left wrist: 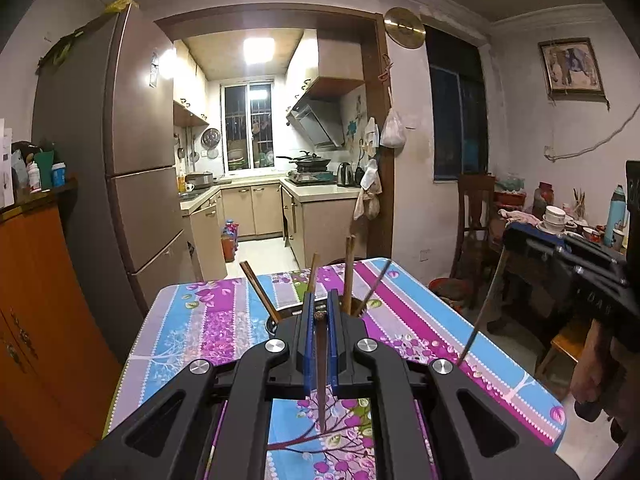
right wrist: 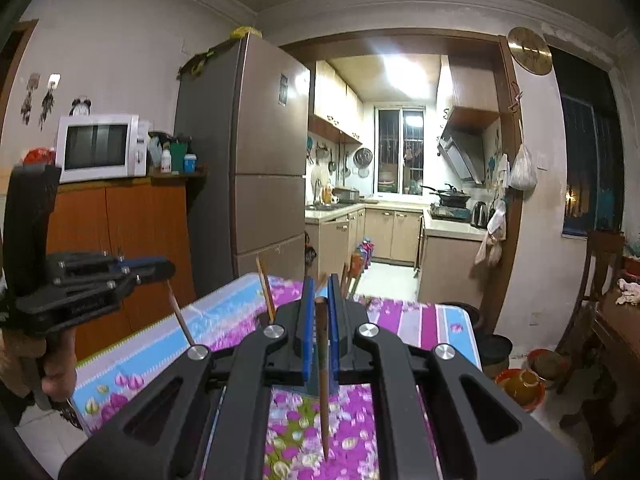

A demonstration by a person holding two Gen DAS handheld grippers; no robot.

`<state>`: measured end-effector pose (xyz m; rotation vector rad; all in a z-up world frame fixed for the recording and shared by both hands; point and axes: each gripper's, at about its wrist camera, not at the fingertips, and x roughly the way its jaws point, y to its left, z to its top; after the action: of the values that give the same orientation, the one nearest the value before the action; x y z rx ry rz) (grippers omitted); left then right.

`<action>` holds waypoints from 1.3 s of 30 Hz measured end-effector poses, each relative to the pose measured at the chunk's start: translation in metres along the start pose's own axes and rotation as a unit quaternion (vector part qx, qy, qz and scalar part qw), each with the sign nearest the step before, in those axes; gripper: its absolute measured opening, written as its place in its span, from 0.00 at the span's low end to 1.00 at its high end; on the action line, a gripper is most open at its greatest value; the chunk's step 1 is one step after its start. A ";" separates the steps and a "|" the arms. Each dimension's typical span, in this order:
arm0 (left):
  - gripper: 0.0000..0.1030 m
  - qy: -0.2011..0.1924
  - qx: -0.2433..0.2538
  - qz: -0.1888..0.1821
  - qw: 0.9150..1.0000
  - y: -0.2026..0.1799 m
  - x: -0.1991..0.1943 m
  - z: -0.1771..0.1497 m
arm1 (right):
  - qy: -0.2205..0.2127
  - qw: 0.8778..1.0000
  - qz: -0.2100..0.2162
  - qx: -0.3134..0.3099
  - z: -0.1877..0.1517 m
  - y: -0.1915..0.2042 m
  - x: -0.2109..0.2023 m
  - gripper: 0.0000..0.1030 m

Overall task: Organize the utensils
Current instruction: 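Lower the chopsticks into the blue holder and open both tools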

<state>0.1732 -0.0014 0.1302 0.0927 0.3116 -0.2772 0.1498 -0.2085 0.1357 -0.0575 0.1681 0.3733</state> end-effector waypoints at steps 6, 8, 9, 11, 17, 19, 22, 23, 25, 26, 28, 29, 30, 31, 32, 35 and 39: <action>0.07 0.000 0.000 0.001 1.000 0.005 0.009 0.035 | 0.001 1.000 0.008 0.019 0.029 -0.009 0.029 0.05; 0.07 -0.003 0.000 0.003 1.000 0.007 0.012 0.049 | 0.001 1.000 0.011 0.021 0.040 -0.010 0.040 0.05; 0.07 -0.007 0.001 0.006 1.000 0.009 0.014 0.058 | -0.001 1.000 0.012 0.022 0.045 -0.010 0.044 0.05; 0.07 -0.010 0.000 0.008 1.000 0.011 0.016 0.069 | -0.005 1.000 0.016 0.023 0.057 -0.010 0.053 0.05; 0.07 -0.022 -0.001 0.017 1.000 0.018 0.032 0.103 | -0.013 1.000 0.021 0.018 0.092 -0.010 0.082 0.05; 0.07 -0.026 -0.001 0.020 0.999 0.021 0.039 0.112 | -0.015 1.000 0.022 0.016 0.102 -0.011 0.091 0.05; 0.07 -0.028 -0.006 0.023 0.999 0.027 0.050 0.121 | -0.019 0.999 0.023 0.016 0.112 -0.013 0.101 0.05; 0.07 -0.027 -0.007 0.023 0.999 0.028 0.054 0.123 | -0.020 0.999 0.024 0.017 0.116 -0.014 0.105 0.05; 0.07 -0.024 -0.011 0.023 0.999 0.031 0.064 0.126 | -0.021 0.999 0.027 0.020 0.118 -0.015 0.112 0.05; 0.07 -0.023 -0.012 0.023 0.999 0.033 0.068 0.126 | -0.020 0.999 0.028 0.020 0.119 -0.016 0.117 0.05; 0.07 -0.018 -0.014 0.021 1.000 0.036 0.078 0.127 | -0.018 0.999 0.028 0.018 0.118 -0.017 0.124 0.05; 0.07 -0.016 -0.014 0.020 1.000 0.037 0.082 0.126 | -0.016 0.999 0.029 0.018 0.116 -0.018 0.130 0.05; 0.07 -0.014 -0.014 0.019 1.000 0.037 0.085 0.125 | -0.014 0.999 0.030 0.019 0.114 -0.018 0.134 0.05; 0.07 -0.011 -0.012 0.018 1.000 0.037 0.090 0.123 | -0.012 0.999 0.031 0.020 0.111 -0.019 0.138 0.05; 0.07 -0.008 -0.010 0.019 1.000 0.038 0.095 0.121 | -0.008 0.999 0.031 0.022 0.107 -0.021 0.143 0.05; 0.07 0.004 -0.010 0.020 1.000 0.041 0.110 0.117 | 0.004 0.999 0.032 0.027 0.096 -0.024 0.158 0.05; 0.07 0.020 -0.016 0.017 1.000 0.046 0.127 0.109 | 0.022 0.999 0.031 0.034 0.081 -0.028 0.174 0.05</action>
<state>0.3342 -0.0043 0.1953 0.0712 0.3547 -0.2374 0.3319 -0.1650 0.1861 0.0059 0.2257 0.4273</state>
